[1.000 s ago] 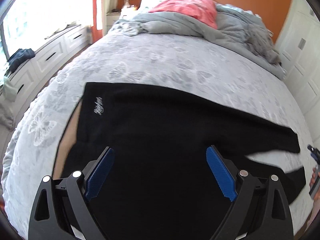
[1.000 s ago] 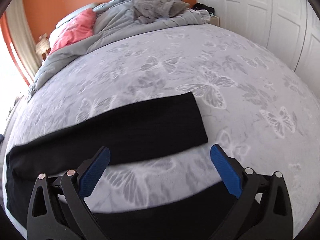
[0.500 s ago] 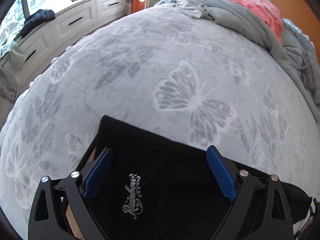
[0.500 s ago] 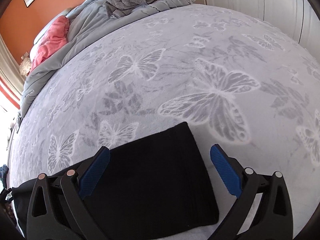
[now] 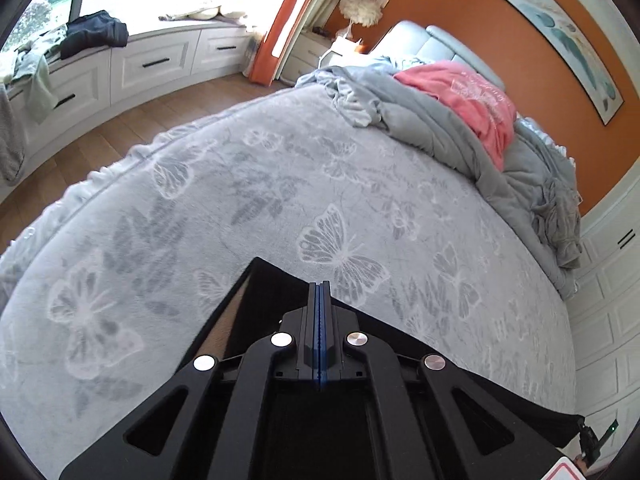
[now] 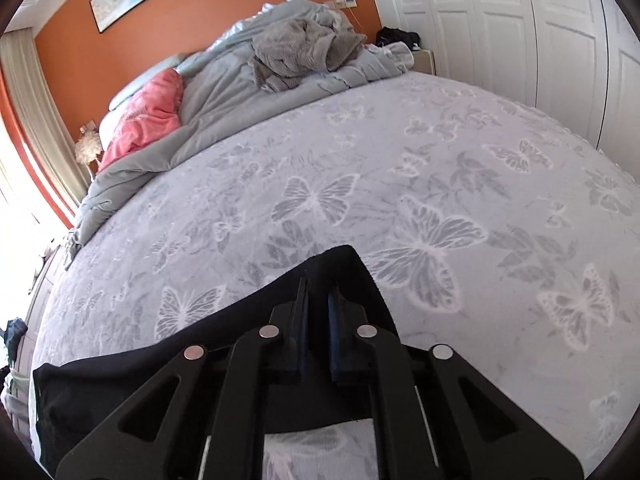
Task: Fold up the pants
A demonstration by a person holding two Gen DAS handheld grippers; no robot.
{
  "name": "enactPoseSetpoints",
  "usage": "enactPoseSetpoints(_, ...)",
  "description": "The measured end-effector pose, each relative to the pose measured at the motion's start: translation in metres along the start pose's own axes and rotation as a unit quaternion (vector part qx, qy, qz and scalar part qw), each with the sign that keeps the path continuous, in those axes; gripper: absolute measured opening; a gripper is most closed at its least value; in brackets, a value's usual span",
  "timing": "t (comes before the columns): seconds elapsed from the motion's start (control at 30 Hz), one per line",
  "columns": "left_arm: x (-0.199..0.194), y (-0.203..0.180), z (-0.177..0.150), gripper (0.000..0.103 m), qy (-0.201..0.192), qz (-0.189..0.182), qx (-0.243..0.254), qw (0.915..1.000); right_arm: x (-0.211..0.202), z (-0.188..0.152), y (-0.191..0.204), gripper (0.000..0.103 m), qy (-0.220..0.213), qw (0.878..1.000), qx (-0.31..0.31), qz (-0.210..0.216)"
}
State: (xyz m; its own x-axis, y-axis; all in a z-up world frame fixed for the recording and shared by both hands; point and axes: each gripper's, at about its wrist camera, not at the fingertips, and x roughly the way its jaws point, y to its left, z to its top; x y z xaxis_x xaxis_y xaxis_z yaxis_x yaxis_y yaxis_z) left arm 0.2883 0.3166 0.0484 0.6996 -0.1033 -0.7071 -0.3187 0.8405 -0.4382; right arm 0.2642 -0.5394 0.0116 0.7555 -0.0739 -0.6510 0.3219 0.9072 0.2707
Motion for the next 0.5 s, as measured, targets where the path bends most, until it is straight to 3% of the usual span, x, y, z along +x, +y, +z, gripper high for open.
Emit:
enactPoseSetpoints(0.13,-0.055,0.02,-0.019,0.0,0.011,0.01,0.013,0.9998,-0.047,-0.016,0.005,0.007,0.002,0.999,-0.048,0.006)
enactPoseSetpoints(0.3,-0.026,0.032,-0.038,0.001,0.085,0.007,0.014,0.9963,-0.059,-0.038,0.008,0.007,0.02,0.998,-0.061,-0.003)
enactPoseSetpoints(0.33,-0.016,0.032,-0.039,0.008,0.086,0.013,0.008,0.9962,-0.06,-0.042,0.01,0.007,0.022,0.998,-0.062,-0.004)
enactPoseSetpoints(0.37,-0.008,0.03,-0.038,0.03,0.085,0.013,0.005,0.9963,-0.06,-0.045,0.013,0.007,0.023,0.998,-0.064,-0.006)
enactPoseSetpoints(0.43,0.011,0.024,-0.031,0.058,0.077,0.025,-0.001,0.9967,-0.062,-0.049,0.017,0.007,0.024,0.997,-0.068,-0.012)
enactPoseSetpoints(0.5,0.03,0.016,-0.018,0.062,0.06,0.042,-0.002,0.9973,-0.063,-0.051,0.018,0.007,0.025,0.997,-0.07,-0.015)
